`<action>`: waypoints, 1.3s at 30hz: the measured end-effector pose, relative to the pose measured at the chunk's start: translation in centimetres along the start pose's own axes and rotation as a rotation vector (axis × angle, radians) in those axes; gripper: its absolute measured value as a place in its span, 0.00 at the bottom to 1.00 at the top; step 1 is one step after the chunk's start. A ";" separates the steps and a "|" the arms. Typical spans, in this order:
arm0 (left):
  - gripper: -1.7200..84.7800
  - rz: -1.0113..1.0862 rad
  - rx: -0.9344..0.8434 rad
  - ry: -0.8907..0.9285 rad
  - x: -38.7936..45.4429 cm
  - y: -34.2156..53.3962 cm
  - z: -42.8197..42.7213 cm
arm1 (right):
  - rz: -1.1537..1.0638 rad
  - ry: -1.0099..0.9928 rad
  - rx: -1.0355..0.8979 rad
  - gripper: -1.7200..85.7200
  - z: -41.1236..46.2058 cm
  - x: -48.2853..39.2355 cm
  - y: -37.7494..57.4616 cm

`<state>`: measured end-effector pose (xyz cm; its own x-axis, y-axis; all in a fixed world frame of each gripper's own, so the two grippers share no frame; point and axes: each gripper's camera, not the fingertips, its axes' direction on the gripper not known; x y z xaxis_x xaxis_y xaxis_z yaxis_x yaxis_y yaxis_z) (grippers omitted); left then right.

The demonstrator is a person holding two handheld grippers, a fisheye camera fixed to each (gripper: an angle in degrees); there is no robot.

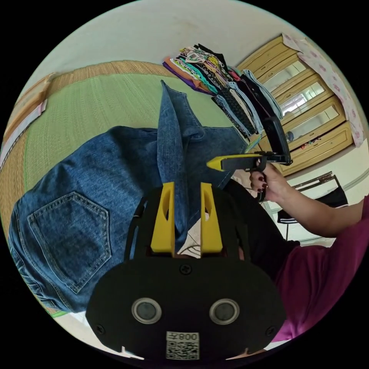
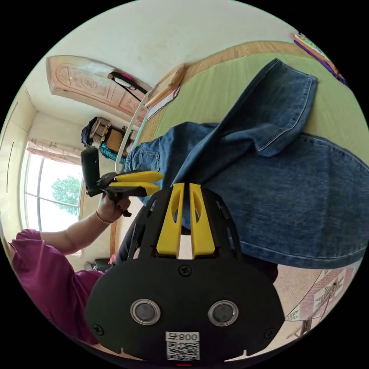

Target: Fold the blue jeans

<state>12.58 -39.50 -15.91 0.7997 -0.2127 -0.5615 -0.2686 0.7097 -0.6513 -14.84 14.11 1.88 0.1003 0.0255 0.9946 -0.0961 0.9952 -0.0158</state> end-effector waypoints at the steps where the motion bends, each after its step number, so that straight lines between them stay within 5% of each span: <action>1: 0.13 0.017 -0.027 -0.036 0.4 -0.8 1.5 | 0.004 0.006 0.020 0.07 -0.7 0.5 -0.7; 12: 0.11 0.063 -0.139 -0.160 2.2 -3.2 12.0 | 0.126 0.131 -0.035 0.11 -0.3 7.3 -13.3; 23: 0.07 0.028 -0.138 -0.166 2.5 -4.2 19.8 | 0.180 0.125 -0.089 0.05 -0.1 11.3 -13.5; 31: 0.03 0.050 -0.073 -0.036 4.0 -4.8 22.8 | 0.080 0.089 0.054 0.03 -9.9 10.6 -6.9; 39: 0.03 0.161 -0.166 0.060 7.8 -5.2 29.5 | 0.252 0.097 0.207 0.03 -18.3 15.6 9.5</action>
<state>36.05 -25.01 -1.80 0.7072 -0.1487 -0.6912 -0.4789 0.6185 -0.6230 3.97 25.67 15.40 0.1406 0.2871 0.9475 -0.3281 0.9165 -0.2291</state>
